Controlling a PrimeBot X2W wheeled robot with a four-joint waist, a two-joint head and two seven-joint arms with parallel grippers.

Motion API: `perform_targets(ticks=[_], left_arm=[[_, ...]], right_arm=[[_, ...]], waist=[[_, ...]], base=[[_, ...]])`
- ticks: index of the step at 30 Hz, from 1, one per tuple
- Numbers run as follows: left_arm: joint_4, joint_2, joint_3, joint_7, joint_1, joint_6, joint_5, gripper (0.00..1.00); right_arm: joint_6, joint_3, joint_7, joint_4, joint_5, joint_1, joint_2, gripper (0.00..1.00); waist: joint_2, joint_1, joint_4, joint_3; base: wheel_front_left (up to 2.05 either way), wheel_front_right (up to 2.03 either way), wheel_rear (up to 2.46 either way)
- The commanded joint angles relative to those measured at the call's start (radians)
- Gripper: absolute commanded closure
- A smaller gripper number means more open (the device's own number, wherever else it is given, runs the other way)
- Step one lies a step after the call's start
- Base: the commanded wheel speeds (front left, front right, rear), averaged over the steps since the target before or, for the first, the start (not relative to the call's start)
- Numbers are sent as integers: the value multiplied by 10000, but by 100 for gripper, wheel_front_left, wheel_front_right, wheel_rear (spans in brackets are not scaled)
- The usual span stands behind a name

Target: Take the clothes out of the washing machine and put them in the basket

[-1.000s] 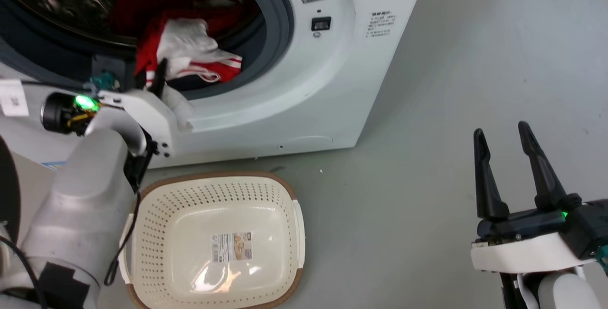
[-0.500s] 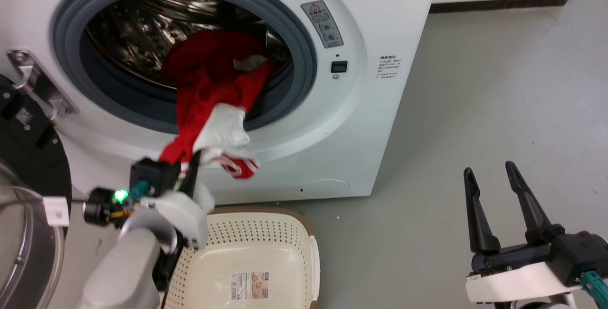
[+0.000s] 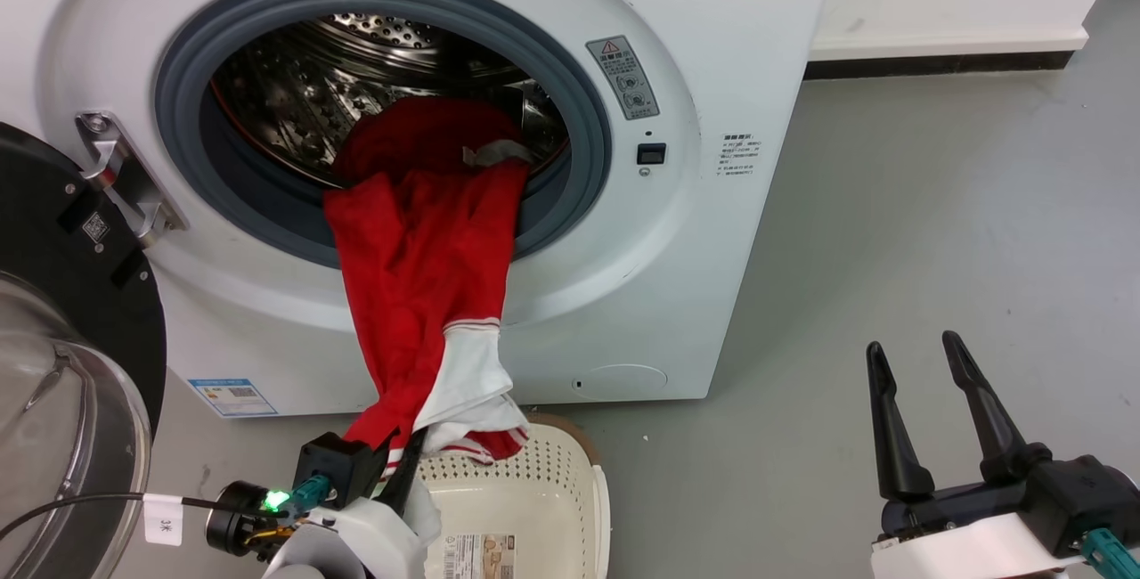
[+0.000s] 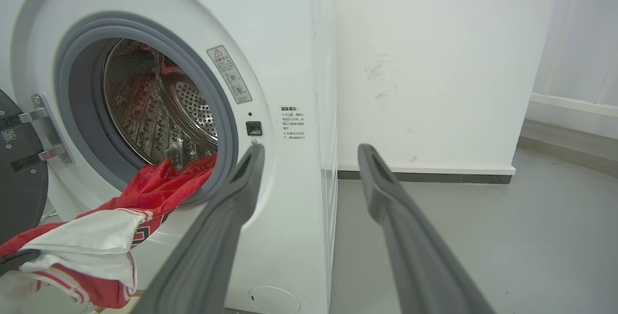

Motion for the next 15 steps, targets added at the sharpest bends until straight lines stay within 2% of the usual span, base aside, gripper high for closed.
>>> perform_targets(ticks=[1,7,15], left_arm=[[-40,-24,1,18,81,-36,-105,100],[457,-268,-143,70,166,-148,-260,100],[2063,-874,-423,-22,-253,-594,-421,100]], right_arm=[[-7,42,-24,-31,79,25,9,0],[-7,48,-24,-108,54,-419,9,0],[-7,-71,-24,-193,60,-870,9,0]], waist=[[-1,2,-43,101],[-1,2,-343,683],[-1,2,-774,1644]], base=[[0,0,0],[0,0,0],[0,0,0]])
